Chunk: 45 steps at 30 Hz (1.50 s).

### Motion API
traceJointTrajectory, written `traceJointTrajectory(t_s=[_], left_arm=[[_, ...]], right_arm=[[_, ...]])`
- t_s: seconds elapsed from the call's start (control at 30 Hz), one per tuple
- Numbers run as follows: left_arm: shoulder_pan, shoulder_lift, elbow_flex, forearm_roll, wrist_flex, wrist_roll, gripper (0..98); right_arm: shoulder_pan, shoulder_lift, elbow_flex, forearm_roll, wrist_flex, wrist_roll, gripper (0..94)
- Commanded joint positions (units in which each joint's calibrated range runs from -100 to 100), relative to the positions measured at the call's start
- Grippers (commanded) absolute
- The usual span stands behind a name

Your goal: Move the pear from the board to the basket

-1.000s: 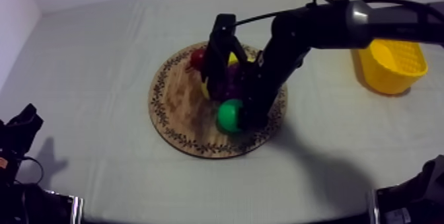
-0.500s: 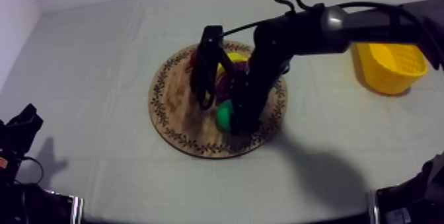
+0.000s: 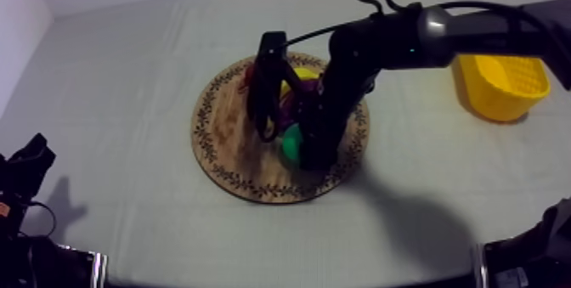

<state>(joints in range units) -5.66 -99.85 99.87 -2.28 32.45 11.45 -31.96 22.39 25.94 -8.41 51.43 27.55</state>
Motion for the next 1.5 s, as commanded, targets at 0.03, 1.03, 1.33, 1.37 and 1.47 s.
traceJointTrajectory(t_s=[0.03,1.03,1.33,1.37,1.47], left_arm=[[0.0,0.0,0.0,0.00,0.0,0.0,0.1],[0.0,0.0,0.0,0.00,0.0,0.0,0.1],[0.0,0.0,0.0,0.00,0.0,0.0,0.1],[0.0,0.0,0.0,0.00,0.0,0.0,0.1],[0.0,0.0,0.0,0.00,0.0,0.0,0.1]], right_arm=[[0.6,-3.4,1.7,1.0,-0.8,-0.4,49.8],[40.1,-26.4,6.5,29.1,-14.2,-34.1,52.1],[42.9,-24.5,12.3,29.4,-21.6,-33.5,65.9],[43.2,-24.5,12.6,29.2,-22.3,-33.3,66.5],[43.7,-24.9,12.9,27.4,-23.6,-31.6,66.8]])
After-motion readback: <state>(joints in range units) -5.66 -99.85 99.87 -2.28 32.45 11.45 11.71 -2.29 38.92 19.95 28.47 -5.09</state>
